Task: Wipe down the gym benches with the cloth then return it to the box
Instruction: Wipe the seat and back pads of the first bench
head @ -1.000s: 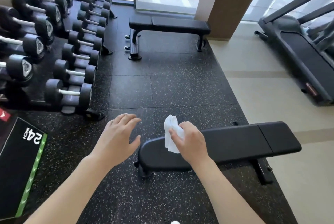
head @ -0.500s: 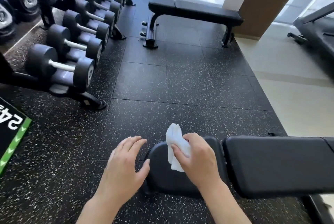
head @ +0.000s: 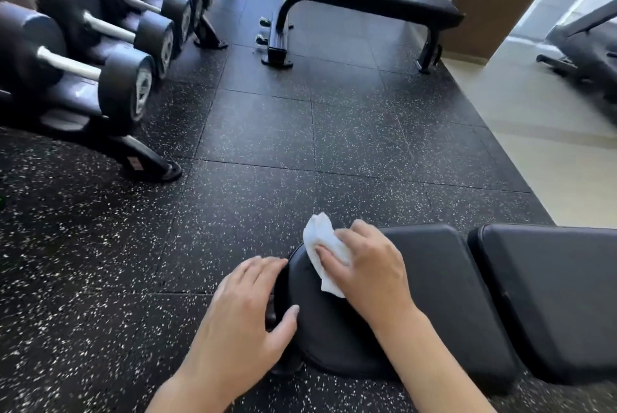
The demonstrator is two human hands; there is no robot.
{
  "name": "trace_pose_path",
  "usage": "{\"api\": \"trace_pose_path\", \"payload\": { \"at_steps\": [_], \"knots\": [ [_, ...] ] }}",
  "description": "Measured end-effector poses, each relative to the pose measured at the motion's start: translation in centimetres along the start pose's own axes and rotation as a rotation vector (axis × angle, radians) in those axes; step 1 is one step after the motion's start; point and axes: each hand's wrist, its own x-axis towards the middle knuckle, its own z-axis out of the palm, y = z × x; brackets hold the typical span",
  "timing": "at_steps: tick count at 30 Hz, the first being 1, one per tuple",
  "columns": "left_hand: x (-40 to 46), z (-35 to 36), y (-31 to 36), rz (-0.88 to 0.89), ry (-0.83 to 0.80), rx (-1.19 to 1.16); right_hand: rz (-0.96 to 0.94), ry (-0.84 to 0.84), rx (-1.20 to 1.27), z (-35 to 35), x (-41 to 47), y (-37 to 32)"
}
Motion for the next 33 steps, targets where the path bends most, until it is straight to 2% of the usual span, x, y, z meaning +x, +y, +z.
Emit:
{"api": "trace_pose_path", "payload": {
  "at_steps": [7, 15, 20, 23, 26, 29, 31, 33],
  "knots": [
    [0.4, -0.1, -0.3, 0.020, -0.016, -0.030, 0.015, -0.036, 0.034, 1.2, 1.0, -0.7],
    [-0.2, -0.6, -3.0, 0.042, -0.074, -0.077, -0.210, -0.062, 0.060, -0.8, -5.1, -2.5],
    [-0.9, -0.9, -3.5, 0.039, -0.111, -0.047, -0.273, -0.072, 0.050, -0.9, -5.1, -1.4],
    [-0.6, -0.7, -3.4, 0.037, -0.092, -0.041, -0.160, -0.037, -0.120, -1.3, -1.4, 1.6],
    [-0.4, -0.7, -3.3, 0.031, -0.097, -0.041, -0.007, -0.097, -0.302, -1.2, 1.3, 3.8],
    [-0.4, -0.8, -3.2, 0.022, -0.105, -0.048, 0.067, -0.020, -0.138, -0.8, 0.8, 1.9],
    [-0.5, -0.7, -3.4, 0.015, -0.109, -0.047, -0.040, 0.048, -0.058, -0.1, -0.7, -0.9],
    [-0.6, -0.6, -3.6, 0.008, -0.109, -0.039, -0.192, 0.022, -0.014, 0.9, -2.7, -3.2]
  ]
}}
